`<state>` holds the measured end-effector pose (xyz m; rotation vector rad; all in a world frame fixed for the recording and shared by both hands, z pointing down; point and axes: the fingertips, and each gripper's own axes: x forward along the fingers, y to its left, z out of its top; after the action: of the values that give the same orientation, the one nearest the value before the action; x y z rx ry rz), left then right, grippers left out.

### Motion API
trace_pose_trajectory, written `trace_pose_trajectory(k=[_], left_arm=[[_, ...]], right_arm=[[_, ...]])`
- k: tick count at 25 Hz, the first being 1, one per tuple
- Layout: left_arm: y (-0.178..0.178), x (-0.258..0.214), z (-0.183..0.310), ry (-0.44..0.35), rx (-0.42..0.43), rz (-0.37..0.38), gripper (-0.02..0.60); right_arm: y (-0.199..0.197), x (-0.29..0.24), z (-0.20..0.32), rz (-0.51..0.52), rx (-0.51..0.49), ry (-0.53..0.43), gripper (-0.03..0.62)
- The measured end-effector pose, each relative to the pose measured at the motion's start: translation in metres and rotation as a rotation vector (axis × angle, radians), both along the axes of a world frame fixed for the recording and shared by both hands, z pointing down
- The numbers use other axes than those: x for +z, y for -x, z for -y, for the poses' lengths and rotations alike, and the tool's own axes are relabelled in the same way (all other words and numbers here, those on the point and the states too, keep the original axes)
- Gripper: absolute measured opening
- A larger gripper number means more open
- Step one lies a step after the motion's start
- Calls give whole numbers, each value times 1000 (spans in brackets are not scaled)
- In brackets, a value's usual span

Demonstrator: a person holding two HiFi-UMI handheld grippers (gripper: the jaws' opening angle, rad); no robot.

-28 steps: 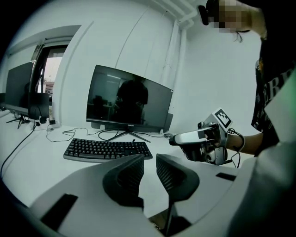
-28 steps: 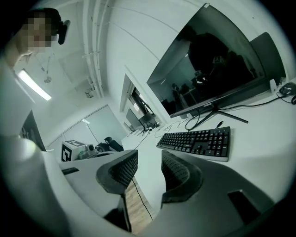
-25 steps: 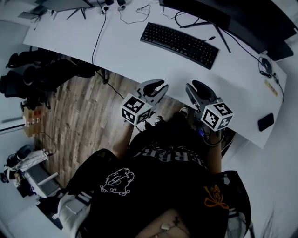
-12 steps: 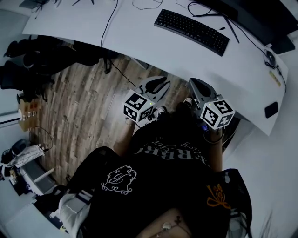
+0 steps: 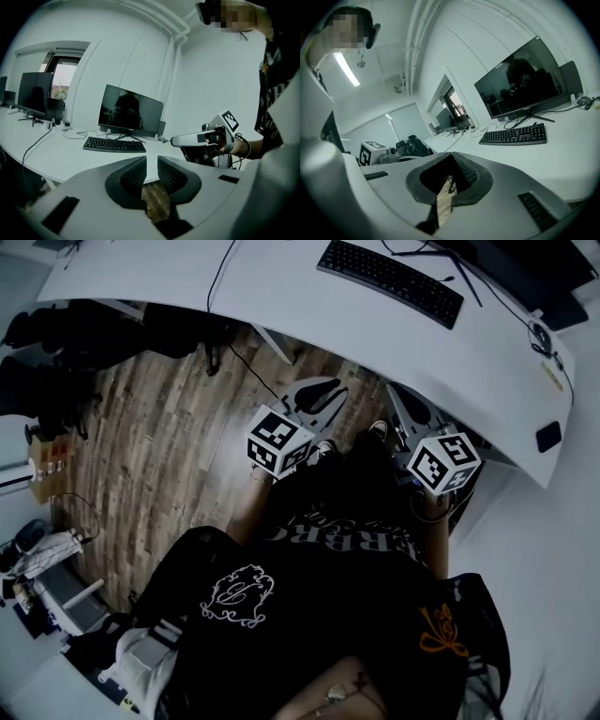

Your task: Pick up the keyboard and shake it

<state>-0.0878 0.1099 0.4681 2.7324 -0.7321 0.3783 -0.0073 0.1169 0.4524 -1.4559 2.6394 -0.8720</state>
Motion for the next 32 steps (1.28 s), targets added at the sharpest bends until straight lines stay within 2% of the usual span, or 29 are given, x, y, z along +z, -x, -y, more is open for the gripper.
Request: trace_pose_trajectory(k=[5, 12, 18, 32], left_arm=[[12, -8, -13, -8, -5, -18, 86], [14, -14, -17, -30, -11, -53, 81], [12, -17, -22, -34, 4, -48, 81], [3, -14, -23, -33, 32, -33, 81]], right_arm=[[9, -10, -8, 37, 2, -31, 11], [19, -9, -11, -24, -51, -37, 11], [13, -10, -8, 13, -47, -14, 11], [3, -7, -12, -12, -42, 2, 11]])
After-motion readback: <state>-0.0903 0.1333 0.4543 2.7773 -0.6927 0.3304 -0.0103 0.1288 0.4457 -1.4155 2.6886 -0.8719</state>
